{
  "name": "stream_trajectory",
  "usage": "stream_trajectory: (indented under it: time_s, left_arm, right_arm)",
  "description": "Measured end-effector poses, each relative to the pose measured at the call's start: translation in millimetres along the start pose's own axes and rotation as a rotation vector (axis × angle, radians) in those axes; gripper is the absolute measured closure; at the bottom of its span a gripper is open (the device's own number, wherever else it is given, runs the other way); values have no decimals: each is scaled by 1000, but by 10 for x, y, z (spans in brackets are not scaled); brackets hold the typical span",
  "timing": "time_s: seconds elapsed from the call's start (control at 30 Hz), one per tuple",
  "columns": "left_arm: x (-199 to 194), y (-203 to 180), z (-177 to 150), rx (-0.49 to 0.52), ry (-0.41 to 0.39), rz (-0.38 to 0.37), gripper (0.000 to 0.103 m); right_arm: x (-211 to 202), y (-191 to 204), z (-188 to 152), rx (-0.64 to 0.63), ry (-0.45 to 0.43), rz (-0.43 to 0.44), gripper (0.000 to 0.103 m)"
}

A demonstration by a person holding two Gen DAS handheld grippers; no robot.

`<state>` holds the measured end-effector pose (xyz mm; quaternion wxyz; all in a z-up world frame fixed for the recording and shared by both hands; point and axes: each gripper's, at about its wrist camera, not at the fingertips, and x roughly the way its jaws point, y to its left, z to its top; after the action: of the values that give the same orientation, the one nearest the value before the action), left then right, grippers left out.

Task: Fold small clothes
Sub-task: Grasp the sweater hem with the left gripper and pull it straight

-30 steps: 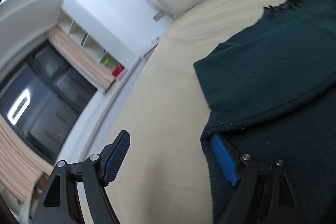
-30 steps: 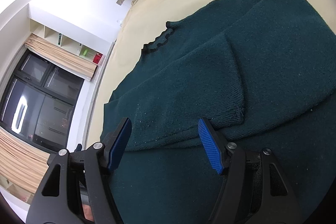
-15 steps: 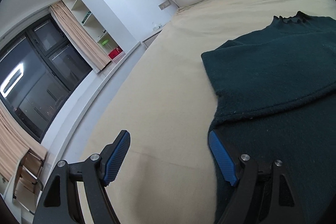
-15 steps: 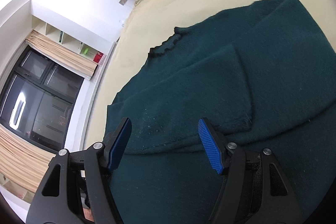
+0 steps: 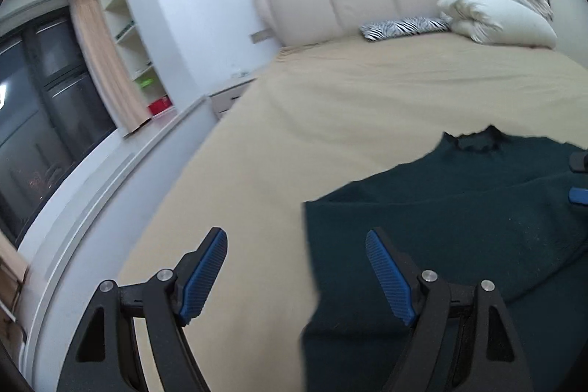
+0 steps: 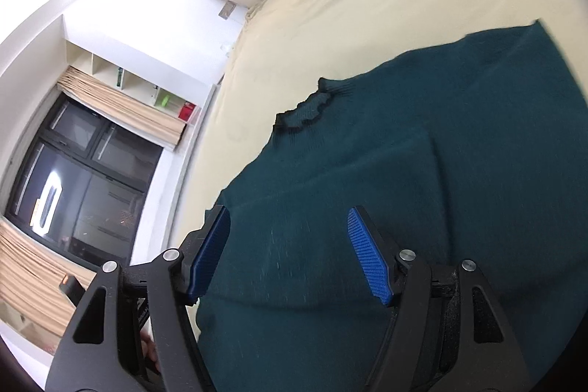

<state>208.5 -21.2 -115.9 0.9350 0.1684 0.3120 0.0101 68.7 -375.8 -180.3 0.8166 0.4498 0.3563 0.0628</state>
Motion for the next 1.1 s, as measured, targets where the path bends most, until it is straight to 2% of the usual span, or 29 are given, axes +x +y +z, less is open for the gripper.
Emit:
stream_trajectory:
  time_s: [0.1,0.13,0.2,0.3,0.33,0.4,0.5,0.6,0.77,0.93,1.03,1.1]
  left_arm:
    - [655,-181,-191,14,198,-63,23]
    - [764,-117,-300,-37,208,-93,15]
    - [816,147,-373,-174,233,-148,10]
    - [747,261,-390,-176,249,-171,10]
    - [695,284,-412,-174,250,-177,12]
    - [481,414,-455,-200,241,-195,14]
    - [10,606,-594,-243,202,-246,15]
    - [-370,746,-838,-261,249,-349,15]
    - [-881,891,-1531,-329,362,-511,15]
    - [-1263,1039,-2197,-436,463,-602,15]
    - [-1472,1041,-2320,-419,457,-610,16]
    - [-1552,1034,-2344,-429,464,-644,16]
  right_arm:
    - [228,-226,34,46,54,-49,38]
    - [211,-275,26,44,45,-23,41]
    - [69,-366,11,57,22,32,40]
    - [-188,-465,-39,61,-34,5,40]
    - [-282,-498,-65,68,-46,-5,38]
    - [-513,-527,-163,99,-69,-92,38]
    - [-936,-440,-409,63,-106,-134,38]
    - [-1296,-319,-744,-8,-107,-207,38]
    - [-1797,-267,-1330,-76,-81,-314,38]
    - [-2283,-414,-1824,-46,-88,-333,38]
    - [-2459,-532,-2033,-17,-87,-336,38]
    - [-2538,-609,-2140,12,-81,-334,38]
